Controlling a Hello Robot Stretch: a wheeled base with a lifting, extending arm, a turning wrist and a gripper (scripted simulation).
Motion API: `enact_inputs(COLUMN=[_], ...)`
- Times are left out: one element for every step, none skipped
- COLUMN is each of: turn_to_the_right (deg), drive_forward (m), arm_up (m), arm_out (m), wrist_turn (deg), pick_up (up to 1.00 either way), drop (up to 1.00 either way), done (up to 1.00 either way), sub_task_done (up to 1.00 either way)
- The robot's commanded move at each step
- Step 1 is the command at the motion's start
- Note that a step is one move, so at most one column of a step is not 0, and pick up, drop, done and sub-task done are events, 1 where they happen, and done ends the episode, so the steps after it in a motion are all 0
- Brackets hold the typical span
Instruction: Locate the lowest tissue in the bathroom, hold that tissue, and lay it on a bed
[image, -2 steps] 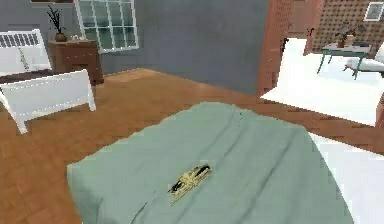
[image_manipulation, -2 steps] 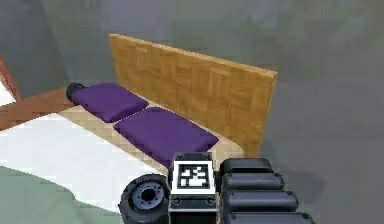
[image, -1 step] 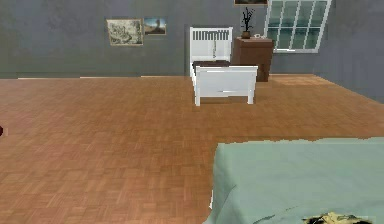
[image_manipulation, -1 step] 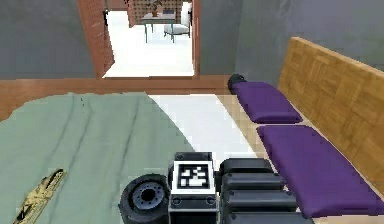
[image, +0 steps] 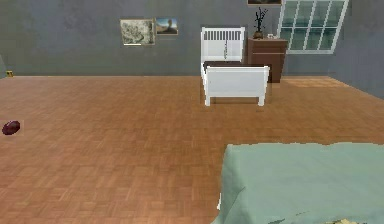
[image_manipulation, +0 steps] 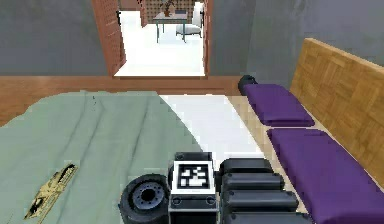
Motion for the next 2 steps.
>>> enact_inputs(turn_to_the_right=[0.0,0.0], drive_forward=[0.0,0.0], arm_up=[0.0,0.0], arm_out=[0.48,0.0], wrist_turn=[0.0,45.0], pick_up=[0.0,0.0], drop=[0.0,0.0], done=[0.0,0.0], sub_task_done=[0.0,0.0])
